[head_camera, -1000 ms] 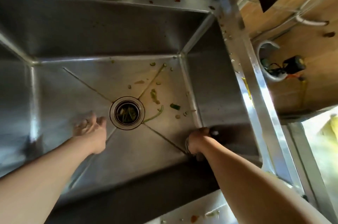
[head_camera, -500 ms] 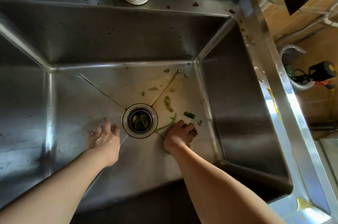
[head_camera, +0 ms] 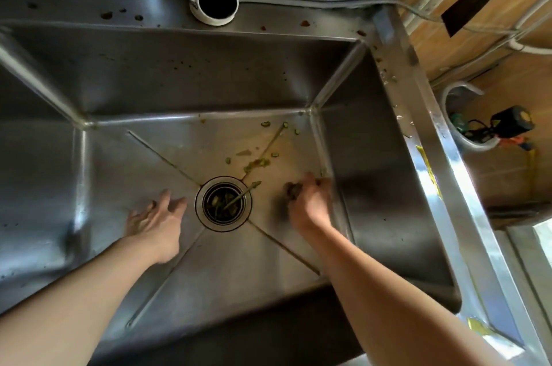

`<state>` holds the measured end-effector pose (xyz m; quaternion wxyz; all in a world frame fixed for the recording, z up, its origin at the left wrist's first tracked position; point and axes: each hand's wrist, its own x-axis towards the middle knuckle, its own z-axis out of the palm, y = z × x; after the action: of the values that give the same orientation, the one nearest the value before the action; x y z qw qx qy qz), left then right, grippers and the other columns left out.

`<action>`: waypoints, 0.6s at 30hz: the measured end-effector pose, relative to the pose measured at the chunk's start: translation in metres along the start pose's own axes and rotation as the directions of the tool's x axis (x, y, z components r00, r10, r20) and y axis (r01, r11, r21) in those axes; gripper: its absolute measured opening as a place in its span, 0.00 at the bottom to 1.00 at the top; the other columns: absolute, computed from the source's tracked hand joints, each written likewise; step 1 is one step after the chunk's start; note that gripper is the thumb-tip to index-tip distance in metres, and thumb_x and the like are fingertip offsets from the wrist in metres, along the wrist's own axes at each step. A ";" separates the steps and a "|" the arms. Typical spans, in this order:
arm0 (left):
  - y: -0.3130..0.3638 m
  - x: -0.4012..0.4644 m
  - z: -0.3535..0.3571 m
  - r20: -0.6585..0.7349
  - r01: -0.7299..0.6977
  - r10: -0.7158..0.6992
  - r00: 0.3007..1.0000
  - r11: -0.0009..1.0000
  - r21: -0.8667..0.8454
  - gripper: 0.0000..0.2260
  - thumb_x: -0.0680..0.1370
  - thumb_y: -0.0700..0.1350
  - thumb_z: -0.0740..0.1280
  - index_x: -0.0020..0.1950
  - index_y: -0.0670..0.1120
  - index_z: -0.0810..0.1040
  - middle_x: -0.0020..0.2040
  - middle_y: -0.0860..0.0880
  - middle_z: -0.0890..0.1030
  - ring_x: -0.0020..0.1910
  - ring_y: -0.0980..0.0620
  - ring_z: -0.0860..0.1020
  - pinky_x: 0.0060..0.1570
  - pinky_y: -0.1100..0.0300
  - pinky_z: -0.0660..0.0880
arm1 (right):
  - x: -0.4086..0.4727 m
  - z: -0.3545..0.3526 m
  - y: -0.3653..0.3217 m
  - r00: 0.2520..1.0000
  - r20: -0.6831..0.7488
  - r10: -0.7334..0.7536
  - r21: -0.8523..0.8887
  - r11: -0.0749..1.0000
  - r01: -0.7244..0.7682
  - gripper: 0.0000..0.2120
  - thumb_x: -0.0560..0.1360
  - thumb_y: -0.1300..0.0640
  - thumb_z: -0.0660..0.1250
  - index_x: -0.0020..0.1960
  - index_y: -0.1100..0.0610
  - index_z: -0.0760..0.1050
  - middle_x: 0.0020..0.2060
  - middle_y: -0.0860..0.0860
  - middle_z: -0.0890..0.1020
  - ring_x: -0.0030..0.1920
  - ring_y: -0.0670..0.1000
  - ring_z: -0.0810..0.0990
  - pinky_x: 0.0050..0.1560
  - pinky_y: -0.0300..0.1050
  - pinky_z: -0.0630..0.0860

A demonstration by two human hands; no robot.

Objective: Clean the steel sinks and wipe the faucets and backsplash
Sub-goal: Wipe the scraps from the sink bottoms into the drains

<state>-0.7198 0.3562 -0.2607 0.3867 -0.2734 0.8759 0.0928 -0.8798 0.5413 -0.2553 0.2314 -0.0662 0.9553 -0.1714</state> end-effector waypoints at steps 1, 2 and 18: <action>0.000 0.002 -0.001 -0.019 -0.003 0.003 1.000 1.000 0.001 0.36 0.74 0.41 0.64 0.77 0.54 0.49 0.77 0.47 0.45 0.74 0.45 0.56 0.71 0.47 0.59 | 0.008 -0.010 0.012 0.999 -0.021 0.028 -0.089 0.996 -0.030 0.17 0.78 0.58 0.59 0.67 0.56 0.65 0.63 0.59 0.65 0.59 0.62 0.71 0.57 0.49 0.70; 0.002 0.003 -0.001 -0.023 -0.006 0.006 1.000 1.000 0.003 0.36 0.74 0.42 0.64 0.77 0.53 0.49 0.77 0.47 0.45 0.74 0.45 0.56 0.70 0.47 0.60 | 0.014 -0.017 0.024 0.998 -0.023 0.052 -0.187 0.981 -0.056 0.18 0.79 0.58 0.57 0.69 0.55 0.63 0.65 0.60 0.64 0.60 0.63 0.70 0.57 0.51 0.70; 0.013 0.008 0.002 0.000 0.003 -0.003 1.000 1.000 0.017 0.38 0.74 0.43 0.66 0.78 0.50 0.48 0.76 0.46 0.46 0.74 0.45 0.54 0.70 0.50 0.59 | -0.011 0.077 -0.036 0.966 0.133 -0.221 0.068 0.975 0.214 0.22 0.68 0.68 0.62 0.61 0.58 0.68 0.64 0.56 0.65 0.60 0.57 0.64 0.60 0.43 0.63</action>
<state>-0.7296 0.3642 -0.2690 0.3890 -0.2714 0.8762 0.0849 -0.8323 0.4868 -0.3023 0.2792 -0.1762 0.9188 -0.2162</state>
